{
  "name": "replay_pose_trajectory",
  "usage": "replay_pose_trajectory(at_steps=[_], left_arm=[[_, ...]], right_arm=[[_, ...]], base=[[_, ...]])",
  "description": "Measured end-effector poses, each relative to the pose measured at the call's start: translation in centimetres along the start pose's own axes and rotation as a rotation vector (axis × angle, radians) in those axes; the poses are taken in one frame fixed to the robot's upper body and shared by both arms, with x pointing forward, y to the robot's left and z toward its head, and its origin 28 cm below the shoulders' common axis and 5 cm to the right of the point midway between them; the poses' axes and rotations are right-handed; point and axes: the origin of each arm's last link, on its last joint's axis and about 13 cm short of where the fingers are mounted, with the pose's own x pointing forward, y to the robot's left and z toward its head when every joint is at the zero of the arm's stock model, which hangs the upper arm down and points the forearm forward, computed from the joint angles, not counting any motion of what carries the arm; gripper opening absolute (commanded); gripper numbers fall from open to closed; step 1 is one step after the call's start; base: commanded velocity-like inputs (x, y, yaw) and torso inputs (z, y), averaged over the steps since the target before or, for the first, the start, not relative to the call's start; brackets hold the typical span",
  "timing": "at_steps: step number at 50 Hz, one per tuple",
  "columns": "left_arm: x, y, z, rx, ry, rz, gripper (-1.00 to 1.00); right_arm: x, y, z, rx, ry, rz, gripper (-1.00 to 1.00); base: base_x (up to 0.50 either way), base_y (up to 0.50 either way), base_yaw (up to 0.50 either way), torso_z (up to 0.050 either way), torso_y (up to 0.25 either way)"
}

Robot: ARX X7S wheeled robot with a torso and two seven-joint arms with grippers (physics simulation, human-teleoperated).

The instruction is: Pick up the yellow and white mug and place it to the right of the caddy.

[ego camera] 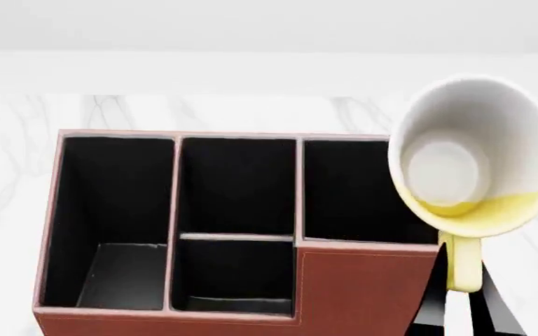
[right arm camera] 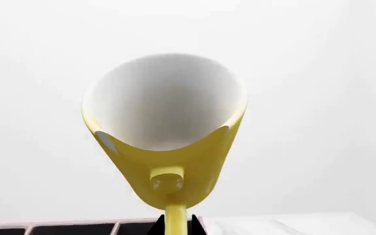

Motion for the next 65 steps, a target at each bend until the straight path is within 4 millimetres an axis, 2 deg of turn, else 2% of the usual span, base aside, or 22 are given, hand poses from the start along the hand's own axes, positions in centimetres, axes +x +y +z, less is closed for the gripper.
replay_pose_trajectory(at_steps=[28, 46, 65], left_arm=[[0.0, 0.0, 0.0, -0.001, -0.001, -0.002, 1.0], [0.0, 0.0, 0.0, -0.003, -0.001, -0.004, 1.0], [-0.1, -0.1, 0.0, -0.004, 0.001, -0.007, 1.0]], right_arm=[[0.7, -3.1, -1.4, 0.029, 0.068, -0.173, -1.0], [1.1, -4.9, -3.7, 0.033, 0.165, -0.237, -1.0], [2.2, -6.0, -5.2, -0.02, 0.233, -0.258, -1.0]], base=[[0.0, 0.0, 0.0, 0.0, 0.001], [0.0, 0.0, 0.0, 0.0, 0.0], [0.0, 0.0, 0.0, 0.0, 0.001]])
